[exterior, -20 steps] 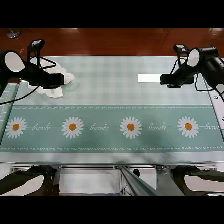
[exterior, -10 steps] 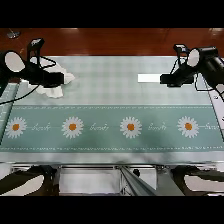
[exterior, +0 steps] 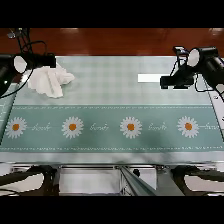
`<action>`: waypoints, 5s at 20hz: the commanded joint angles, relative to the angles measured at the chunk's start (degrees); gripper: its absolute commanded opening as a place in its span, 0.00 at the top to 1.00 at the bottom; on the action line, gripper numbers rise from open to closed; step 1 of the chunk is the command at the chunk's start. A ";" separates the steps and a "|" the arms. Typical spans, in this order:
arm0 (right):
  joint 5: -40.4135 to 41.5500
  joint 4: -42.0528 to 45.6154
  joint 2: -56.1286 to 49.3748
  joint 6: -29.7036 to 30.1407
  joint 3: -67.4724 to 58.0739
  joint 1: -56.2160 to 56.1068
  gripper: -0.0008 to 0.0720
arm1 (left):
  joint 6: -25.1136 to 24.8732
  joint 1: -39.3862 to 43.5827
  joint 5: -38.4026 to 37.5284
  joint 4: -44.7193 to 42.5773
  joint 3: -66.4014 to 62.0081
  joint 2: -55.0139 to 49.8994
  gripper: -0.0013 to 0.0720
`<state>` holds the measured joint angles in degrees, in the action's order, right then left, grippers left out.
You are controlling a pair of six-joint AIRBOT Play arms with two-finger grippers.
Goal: Fold the shirts.
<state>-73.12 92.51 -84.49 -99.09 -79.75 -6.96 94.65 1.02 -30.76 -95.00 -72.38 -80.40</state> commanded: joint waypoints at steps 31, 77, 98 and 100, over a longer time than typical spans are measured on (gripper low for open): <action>-0.48 -9.97 33.46 2.99 0.00 -0.04 0.13 | -14.56 -4.28 -24.30 34.71 -36.63 9.57 0.94; 12.31 -33.51 36.89 11.54 49.53 9.79 0.13 | -9.99 6.80 -30.77 56.94 65.13 39.54 0.03; 19.65 -41.55 12.61 9.92 42.82 -5.14 0.14 | -21.81 20.81 -16.37 67.80 52.63 29.20 0.94; 18.97 -44.44 10.36 12.61 40.87 -6.54 0.58 | -21.84 20.65 -16.17 67.80 52.52 29.20 0.94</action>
<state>-53.49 53.95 -69.93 -90.41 -36.10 -11.99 73.23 21.82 -46.48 -27.35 -19.40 -51.18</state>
